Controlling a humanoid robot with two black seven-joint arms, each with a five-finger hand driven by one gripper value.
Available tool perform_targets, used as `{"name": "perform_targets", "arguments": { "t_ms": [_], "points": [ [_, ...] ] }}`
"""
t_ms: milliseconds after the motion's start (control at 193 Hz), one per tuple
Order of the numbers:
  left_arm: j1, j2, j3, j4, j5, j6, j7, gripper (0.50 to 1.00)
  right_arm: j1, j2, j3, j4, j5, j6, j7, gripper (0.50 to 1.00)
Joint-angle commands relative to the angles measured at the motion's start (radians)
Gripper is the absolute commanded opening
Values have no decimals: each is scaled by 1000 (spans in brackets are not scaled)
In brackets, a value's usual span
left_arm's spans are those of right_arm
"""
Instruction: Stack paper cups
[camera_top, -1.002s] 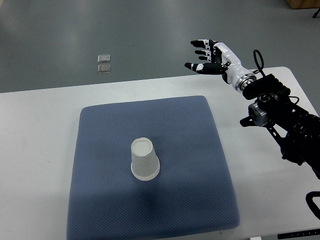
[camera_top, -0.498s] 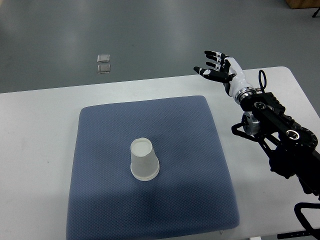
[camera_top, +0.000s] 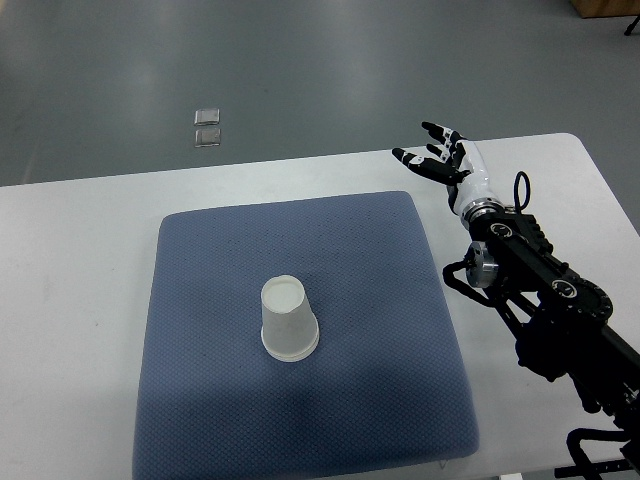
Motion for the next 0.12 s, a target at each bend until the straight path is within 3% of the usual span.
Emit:
{"name": "perform_targets", "arguments": {
  "t_ms": [0,114],
  "points": [
    [0,0,-1,0,0,0,0,1000,-8,0,-6,0,-2,1,-1,921],
    [0,0,0,0,0,0,0,1000,-8,0,-16,4,-2,4,0,924]
  ]
}}
